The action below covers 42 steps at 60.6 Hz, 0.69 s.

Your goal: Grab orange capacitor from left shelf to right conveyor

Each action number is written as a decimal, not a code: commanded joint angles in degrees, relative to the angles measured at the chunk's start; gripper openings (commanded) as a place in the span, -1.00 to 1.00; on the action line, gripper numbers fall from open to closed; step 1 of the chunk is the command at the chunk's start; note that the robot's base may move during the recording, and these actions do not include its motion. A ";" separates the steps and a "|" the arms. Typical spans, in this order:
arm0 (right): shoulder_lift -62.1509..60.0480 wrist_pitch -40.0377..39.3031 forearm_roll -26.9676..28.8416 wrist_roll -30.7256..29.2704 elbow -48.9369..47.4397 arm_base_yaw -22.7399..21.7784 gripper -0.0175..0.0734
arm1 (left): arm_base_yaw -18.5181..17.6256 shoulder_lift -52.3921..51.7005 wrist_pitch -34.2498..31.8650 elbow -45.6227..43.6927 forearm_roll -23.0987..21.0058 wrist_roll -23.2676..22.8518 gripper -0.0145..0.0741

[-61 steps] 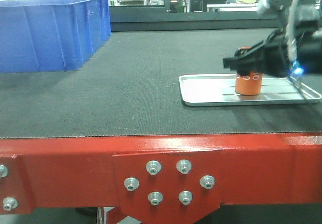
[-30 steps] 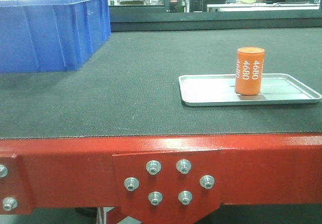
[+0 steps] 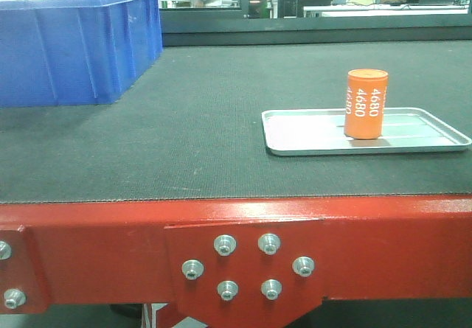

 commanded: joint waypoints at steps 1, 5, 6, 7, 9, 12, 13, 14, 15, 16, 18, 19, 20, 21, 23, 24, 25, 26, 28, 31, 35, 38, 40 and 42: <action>-1.18 -4.04 -0.16 0.04 -1.64 -0.05 -0.49 | 0.07 -0.65 -5.05 -0.17 -0.10 -0.08 -0.96; -1.18 -4.04 -0.16 0.04 -1.64 -0.05 -0.49 | 0.07 -0.65 -5.05 -0.17 -0.10 -0.08 -0.96; -1.18 -4.04 -0.16 0.04 -1.64 -0.05 -0.49 | 0.07 -0.65 -5.05 -0.17 -0.10 -0.08 -0.96; -1.16 -3.99 -0.16 0.04 -1.64 -0.05 -0.49 | 0.07 -0.65 -5.05 -0.17 -0.10 -0.08 -0.96; -1.16 -3.98 -0.16 0.04 -1.64 -0.05 -0.49 | 0.07 -0.65 -5.05 -0.17 -0.10 -0.08 -0.96; -1.16 -3.98 -0.16 0.04 -1.64 -0.05 -0.49 | 0.07 -0.65 -5.05 -0.17 -0.10 -0.08 -0.96; -1.16 -3.98 -0.16 0.04 -1.64 -0.05 -0.49 | 0.07 -0.65 -5.05 -0.17 -0.10 -0.08 -0.96; -1.16 -3.98 -0.16 0.04 -1.64 -0.05 -0.49 | 0.07 -0.65 -5.05 -0.17 -0.10 -0.08 -0.96; -1.16 -3.98 -0.16 0.04 -1.64 -0.05 -0.49 | 0.07 -0.65 -5.05 -0.17 -0.10 -0.08 -0.96; -1.16 -3.98 -0.16 0.04 -1.64 -0.05 -0.49 | 0.07 -0.65 -5.05 -0.17 -0.10 -0.08 -0.96; -1.16 -3.99 -0.27 -0.02 -1.64 -0.05 -0.49 | 0.07 -0.65 -5.05 -0.17 -0.10 -0.08 -0.96; -1.16 -3.99 -0.27 -0.02 -1.64 -0.05 -0.49 | 0.07 -0.65 -5.05 -0.17 -0.10 -0.08 -0.96; -1.16 -3.99 -0.27 -0.02 -1.64 -0.05 -0.49 | 0.07 -0.65 -5.05 -0.17 -0.10 -0.08 -0.96; -1.16 -3.99 -0.27 -0.02 -1.64 -0.05 -0.49 | 0.07 -0.65 -5.05 -0.17 -0.10 -0.08 -0.96; -1.16 -4.29 -0.26 -0.02 -1.64 -0.05 -0.49 | 0.07 -0.65 -5.05 -0.17 -0.10 -0.08 -0.96; -1.16 -4.45 -0.26 -0.02 -1.64 -0.05 -0.49 | 0.07 -0.65 -5.05 -0.17 -0.10 -0.08 -0.96; -1.16 -4.62 -0.26 -0.02 -1.64 -0.05 -0.49 | 0.07 -0.65 -5.05 -0.17 -0.10 -0.08 -0.96; -1.16 -4.88 -0.26 -0.02 -1.64 -0.05 -0.49 | 0.07 -0.65 -5.05 -0.17 -0.10 -0.08 -0.96; -1.16 -5.14 -0.26 -0.02 -1.64 -0.05 -0.49 | 0.07 -0.65 -5.05 -0.17 -0.10 -0.08 -0.96; -1.22 -5.17 -0.26 -0.02 -1.64 -0.05 -0.49 | 0.07 -0.65 -5.05 -0.17 -0.10 -0.08 -0.96; -2.03 -4.94 -0.26 -0.08 -1.43 -0.05 -0.49 | 0.07 -0.65 -5.05 -0.17 -0.10 -0.08 -0.96; -3.54 -5.21 -0.26 -1.12 -0.54 -0.27 -0.49 | 0.07 -0.65 -5.05 -0.17 -0.10 -0.08 -0.96; -5.02 -5.59 -0.26 -2.08 0.38 -0.56 -0.49 | 0.07 -0.65 -5.05 -0.17 -0.10 -0.08 -0.96; -6.40 -6.07 -0.20 -2.92 1.37 -0.95 -0.49 | 0.07 -0.65 -5.05 -0.17 -0.10 -0.08 -0.96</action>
